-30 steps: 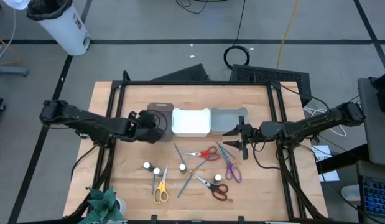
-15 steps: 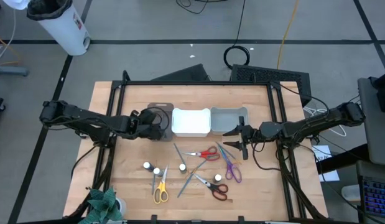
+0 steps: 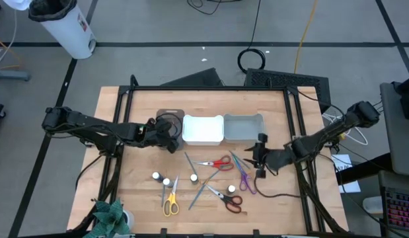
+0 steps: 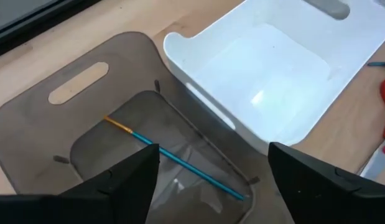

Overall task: Pick & Place Paint Supplies
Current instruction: Put the blue paint brush into the black bin

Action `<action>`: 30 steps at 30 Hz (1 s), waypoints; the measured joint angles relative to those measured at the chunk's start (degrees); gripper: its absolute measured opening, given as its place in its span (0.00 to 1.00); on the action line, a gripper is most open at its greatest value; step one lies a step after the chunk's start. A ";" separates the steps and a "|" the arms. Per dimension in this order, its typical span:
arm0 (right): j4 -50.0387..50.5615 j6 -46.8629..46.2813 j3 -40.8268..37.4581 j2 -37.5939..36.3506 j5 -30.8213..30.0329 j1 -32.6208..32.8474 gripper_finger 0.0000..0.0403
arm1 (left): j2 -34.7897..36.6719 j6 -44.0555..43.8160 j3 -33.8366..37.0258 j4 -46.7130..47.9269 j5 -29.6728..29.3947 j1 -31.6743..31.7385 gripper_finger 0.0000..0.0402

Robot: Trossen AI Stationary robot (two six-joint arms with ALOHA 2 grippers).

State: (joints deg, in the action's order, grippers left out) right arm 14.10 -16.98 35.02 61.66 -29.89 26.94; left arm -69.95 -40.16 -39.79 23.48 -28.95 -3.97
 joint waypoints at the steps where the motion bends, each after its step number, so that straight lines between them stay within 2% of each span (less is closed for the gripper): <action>1: 2.51 -3.26 0.33 1.01 0.09 1.16 0.42 | 0.00 0.00 0.00 -0.12 0.03 0.00 0.75; 6: 10.92 -15.10 0.33 6.55 0.27 6.61 0.42 | 0.00 -1.11 0.00 -0.23 0.11 0.00 0.75; 13: 7.51 -25.05 -1.53 13.51 4.56 11.29 0.42 | 0.00 -2.44 0.02 -0.96 0.13 -0.02 0.75; 21: 0.09 -27.45 -4.67 18.20 4.22 11.87 0.42 | 0.00 -0.89 0.01 -4.12 0.00 -0.02 0.75; 25: 0.31 -27.53 -5.80 18.19 4.06 11.72 0.42 | 0.00 -0.20 0.00 -4.64 -0.02 0.00 0.75; 30: 0.70 -28.96 -7.54 18.24 4.03 11.70 0.35 | 0.00 -0.16 0.02 -4.61 -0.04 0.00 0.73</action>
State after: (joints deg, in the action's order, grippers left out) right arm 14.81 -45.94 27.47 79.90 -25.87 38.63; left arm -69.95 -40.32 -39.77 18.87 -28.99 -3.97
